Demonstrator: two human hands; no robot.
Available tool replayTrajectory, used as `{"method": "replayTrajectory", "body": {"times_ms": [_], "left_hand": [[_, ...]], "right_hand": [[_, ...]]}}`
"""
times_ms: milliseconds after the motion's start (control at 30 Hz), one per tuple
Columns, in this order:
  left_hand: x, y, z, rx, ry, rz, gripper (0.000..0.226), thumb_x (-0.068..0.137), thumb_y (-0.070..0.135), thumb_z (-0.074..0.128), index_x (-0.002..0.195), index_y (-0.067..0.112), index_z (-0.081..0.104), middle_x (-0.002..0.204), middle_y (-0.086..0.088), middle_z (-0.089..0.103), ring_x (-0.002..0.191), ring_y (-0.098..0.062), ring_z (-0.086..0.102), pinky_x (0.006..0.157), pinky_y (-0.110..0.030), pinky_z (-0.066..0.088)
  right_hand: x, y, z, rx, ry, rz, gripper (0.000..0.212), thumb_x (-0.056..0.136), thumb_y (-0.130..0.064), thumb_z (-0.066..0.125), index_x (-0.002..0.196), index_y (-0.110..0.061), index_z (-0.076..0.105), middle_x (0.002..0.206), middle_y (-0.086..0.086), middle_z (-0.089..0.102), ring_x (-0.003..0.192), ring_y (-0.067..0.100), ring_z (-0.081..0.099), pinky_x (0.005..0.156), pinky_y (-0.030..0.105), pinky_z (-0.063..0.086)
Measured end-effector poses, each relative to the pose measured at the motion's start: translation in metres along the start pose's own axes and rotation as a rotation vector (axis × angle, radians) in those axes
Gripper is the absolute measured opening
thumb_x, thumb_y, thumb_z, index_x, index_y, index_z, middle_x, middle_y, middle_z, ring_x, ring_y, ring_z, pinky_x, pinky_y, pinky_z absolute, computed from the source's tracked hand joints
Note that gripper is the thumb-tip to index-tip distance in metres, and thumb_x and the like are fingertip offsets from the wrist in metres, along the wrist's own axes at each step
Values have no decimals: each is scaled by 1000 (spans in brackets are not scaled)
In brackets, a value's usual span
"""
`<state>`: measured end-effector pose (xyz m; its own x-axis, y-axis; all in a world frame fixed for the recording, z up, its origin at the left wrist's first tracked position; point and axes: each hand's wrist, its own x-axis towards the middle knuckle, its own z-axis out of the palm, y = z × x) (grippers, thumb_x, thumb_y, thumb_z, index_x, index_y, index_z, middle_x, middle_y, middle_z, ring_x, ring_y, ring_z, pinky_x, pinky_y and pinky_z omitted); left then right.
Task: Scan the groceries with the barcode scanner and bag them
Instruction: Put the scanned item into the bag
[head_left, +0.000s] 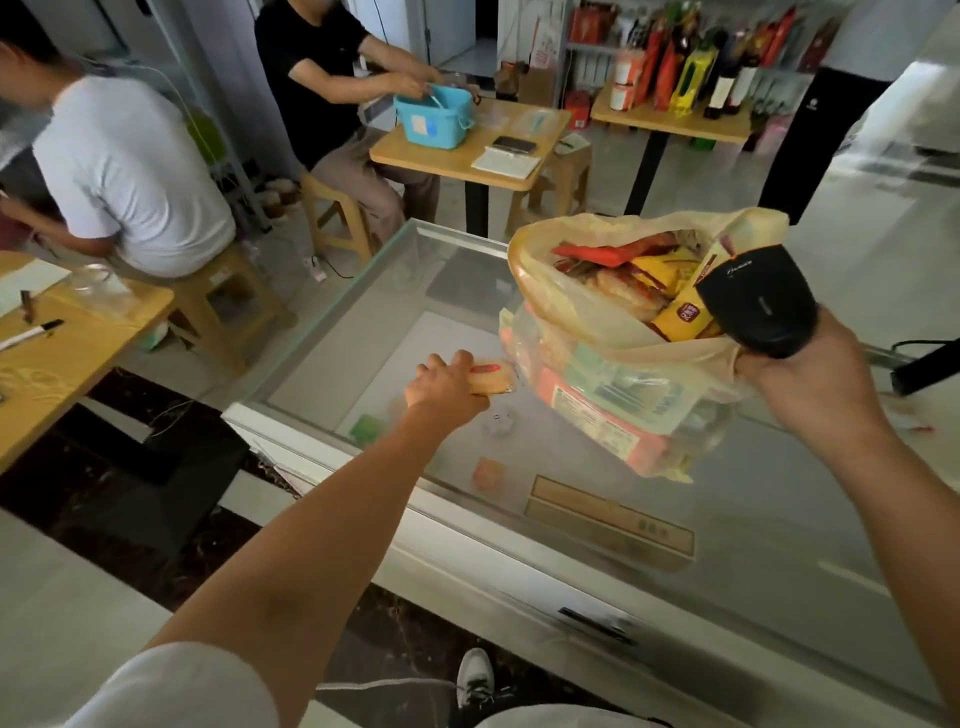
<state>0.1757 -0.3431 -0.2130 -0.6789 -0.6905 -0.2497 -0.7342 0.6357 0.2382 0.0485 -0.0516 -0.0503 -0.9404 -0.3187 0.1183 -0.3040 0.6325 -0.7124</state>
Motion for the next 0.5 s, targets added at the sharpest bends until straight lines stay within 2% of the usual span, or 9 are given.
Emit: {"method": "replayTrajectory", "body": {"times_ms": [100,200,267,300,333,367,433,500], "left_hand": [[1,-14,-8,-183,25,-32,48,91,43,52,134,23,45,119,-16,52,108,-39,57,89,-45,49],[2,-27,-19,-419,119,-113,37,95,34,52,125,11,52,113,-21,63,98,-41,62,81,-43,52],[-3,-22,-39,-838,235,-204,36,98,29,55,125,6,54,111,-18,65,93,-37,65,67,-41,60],[-8,-15,-53,-1080,311,-223,38,99,28,56,129,5,54,111,-13,63,95,-33,66,60,-35,61],[-15,-7,-70,-1251,444,-197,39,99,27,56,132,6,52,113,-9,62,102,-29,67,61,-28,60],[-23,4,-90,-1335,607,-118,40,100,26,55,135,8,51,118,-7,62,110,-25,65,70,-24,59],[-42,38,-132,-1260,857,206,38,99,26,56,135,14,51,125,-4,61,117,-13,60,92,-18,50],[-53,78,-160,-1013,863,635,34,98,24,56,132,21,52,123,-2,61,114,-7,58,97,-19,44]], "right_hand": [[-1,-2,0,-89,-12,-63,41,76,-13,71,115,-19,60,107,15,67,100,39,61,84,45,51],[0,-4,-1,-157,-24,-88,39,77,-16,69,115,-17,58,101,15,68,96,41,61,78,43,51],[0,-5,-2,-170,-23,-106,36,79,-16,69,114,-16,59,99,13,68,93,38,62,72,36,46],[1,-5,-2,-157,-26,-106,35,79,-17,69,113,-16,60,97,10,68,92,35,62,70,34,44],[1,-5,-2,-136,-32,-95,35,80,-19,70,114,-17,60,96,6,67,91,30,62,70,32,42],[2,-4,-2,-103,-37,-73,36,80,-21,71,115,-19,60,95,3,66,91,26,61,71,31,41],[5,0,-2,1,-22,-14,40,80,-26,73,117,-22,61,99,1,68,95,25,63,75,32,45],[8,0,-4,125,35,52,42,78,-25,75,118,-22,62,98,-1,67,93,24,62,76,31,46]]}}
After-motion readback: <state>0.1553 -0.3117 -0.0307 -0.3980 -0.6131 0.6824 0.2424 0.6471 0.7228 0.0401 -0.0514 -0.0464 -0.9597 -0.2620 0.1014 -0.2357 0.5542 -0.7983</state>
